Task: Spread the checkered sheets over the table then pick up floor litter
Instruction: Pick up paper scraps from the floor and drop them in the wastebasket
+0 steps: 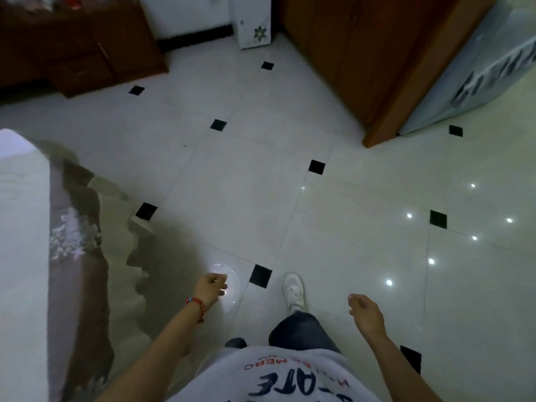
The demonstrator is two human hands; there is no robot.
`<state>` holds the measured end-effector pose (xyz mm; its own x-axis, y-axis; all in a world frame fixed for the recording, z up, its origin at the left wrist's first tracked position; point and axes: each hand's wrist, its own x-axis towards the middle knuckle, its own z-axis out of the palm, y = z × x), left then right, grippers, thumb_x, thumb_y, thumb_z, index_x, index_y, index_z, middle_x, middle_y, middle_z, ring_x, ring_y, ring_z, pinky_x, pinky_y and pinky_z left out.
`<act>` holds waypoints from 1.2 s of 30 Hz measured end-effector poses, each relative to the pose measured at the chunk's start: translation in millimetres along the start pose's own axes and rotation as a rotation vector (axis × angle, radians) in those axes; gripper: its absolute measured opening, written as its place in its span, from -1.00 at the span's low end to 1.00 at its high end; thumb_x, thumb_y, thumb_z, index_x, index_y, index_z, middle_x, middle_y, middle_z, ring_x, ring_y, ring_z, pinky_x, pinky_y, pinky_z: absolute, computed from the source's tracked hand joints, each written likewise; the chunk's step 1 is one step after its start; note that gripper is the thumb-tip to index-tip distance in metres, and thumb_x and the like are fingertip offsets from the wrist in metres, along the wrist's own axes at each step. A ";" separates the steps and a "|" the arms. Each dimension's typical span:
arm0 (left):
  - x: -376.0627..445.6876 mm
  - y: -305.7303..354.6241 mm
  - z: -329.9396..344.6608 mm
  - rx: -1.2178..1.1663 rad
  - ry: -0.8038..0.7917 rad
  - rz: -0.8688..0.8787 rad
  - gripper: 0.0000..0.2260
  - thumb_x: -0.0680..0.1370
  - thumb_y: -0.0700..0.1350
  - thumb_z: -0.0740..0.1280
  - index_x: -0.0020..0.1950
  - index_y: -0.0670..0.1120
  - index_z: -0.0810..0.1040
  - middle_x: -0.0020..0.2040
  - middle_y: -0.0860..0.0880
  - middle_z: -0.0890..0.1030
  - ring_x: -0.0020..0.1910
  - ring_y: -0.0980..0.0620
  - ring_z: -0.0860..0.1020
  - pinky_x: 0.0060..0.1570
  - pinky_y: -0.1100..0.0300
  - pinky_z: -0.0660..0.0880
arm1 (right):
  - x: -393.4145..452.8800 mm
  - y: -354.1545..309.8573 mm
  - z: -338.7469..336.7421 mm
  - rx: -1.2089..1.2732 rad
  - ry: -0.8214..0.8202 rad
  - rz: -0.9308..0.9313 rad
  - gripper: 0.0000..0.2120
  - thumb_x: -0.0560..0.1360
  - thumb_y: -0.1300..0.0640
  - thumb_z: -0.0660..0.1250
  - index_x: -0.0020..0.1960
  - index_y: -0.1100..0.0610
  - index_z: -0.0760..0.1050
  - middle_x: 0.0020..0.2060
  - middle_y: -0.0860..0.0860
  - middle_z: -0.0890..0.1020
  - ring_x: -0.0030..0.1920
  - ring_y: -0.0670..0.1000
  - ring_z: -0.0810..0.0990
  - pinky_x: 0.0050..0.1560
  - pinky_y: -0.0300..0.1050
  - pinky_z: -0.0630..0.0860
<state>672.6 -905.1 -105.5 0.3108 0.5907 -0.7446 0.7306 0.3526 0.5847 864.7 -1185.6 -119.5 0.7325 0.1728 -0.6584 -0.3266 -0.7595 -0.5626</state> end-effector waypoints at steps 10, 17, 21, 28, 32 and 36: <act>58.5 74.4 -17.4 -0.234 0.271 -0.156 -0.80 0.57 -0.16 0.19 0.07 -0.25 0.52 -0.08 -0.18 0.56 -0.17 -0.08 0.50 -0.28 0.25 0.38 | 159.9 -205.4 -10.3 -0.248 -0.236 -0.157 -0.71 0.57 0.13 0.19 0.21 0.26 0.49 0.19 0.20 0.56 0.16 0.21 0.54 0.23 -0.02 0.42; 125.1 117.0 -37.7 -0.374 0.358 -0.277 -0.82 0.57 -0.15 0.20 0.00 -0.24 0.53 -0.12 -0.19 0.57 -0.28 -0.06 0.48 -0.31 0.22 0.37 | 236.7 -344.7 61.8 -0.281 -0.381 -0.253 -0.77 0.56 0.14 0.21 0.14 0.21 0.52 0.04 0.16 0.60 -0.04 0.09 0.55 0.04 -0.11 0.44; 187.9 163.1 -69.9 -0.434 0.368 -0.296 -0.83 0.58 -0.15 0.20 -0.03 -0.22 0.52 -0.15 -0.18 0.56 -0.33 -0.02 0.46 -0.33 0.22 0.36 | 281.5 -422.7 108.7 -0.309 -0.400 -0.287 -0.79 0.55 0.15 0.22 0.10 0.22 0.53 -0.01 0.16 0.60 -0.08 0.09 0.55 0.03 -0.11 0.44; 293.4 290.6 -159.7 -0.478 0.355 -0.220 -0.87 0.57 -0.16 0.21 -0.01 -0.21 0.49 -0.26 -0.09 0.53 -0.33 0.02 0.47 -0.32 0.21 0.37 | 349.1 -559.1 154.4 -0.344 -0.406 -0.285 -0.74 0.57 0.11 0.21 0.16 0.24 0.50 0.09 0.20 0.59 0.03 0.16 0.57 0.16 0.02 0.46; 350.1 366.0 -213.4 -0.482 0.396 -0.143 -0.87 0.57 -0.16 0.22 -0.03 -0.21 0.48 -0.18 -0.16 0.54 -0.29 -0.05 0.48 -0.32 0.22 0.36 | 386.7 -622.9 175.0 -0.358 -0.399 -0.280 -0.72 0.57 0.13 0.20 0.18 0.27 0.48 0.11 0.22 0.58 -0.03 0.11 0.54 0.09 -0.04 0.45; 403.4 417.0 -254.3 -0.541 0.461 -0.127 -0.88 0.57 -0.18 0.20 -0.04 -0.21 0.48 -0.13 -0.20 0.52 -0.36 0.03 0.45 -0.34 0.22 0.33 | 429.6 -691.3 212.7 -0.382 -0.443 -0.293 -0.70 0.57 0.14 0.19 0.22 0.29 0.46 0.14 0.23 0.57 -0.04 0.11 0.53 0.05 -0.10 0.42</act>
<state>948.0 -335.2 -80.1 -0.1322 0.7253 -0.6756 0.3035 0.6785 0.6690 1278.1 -453.0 -119.7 0.4165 0.5867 -0.6945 0.1440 -0.7969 -0.5867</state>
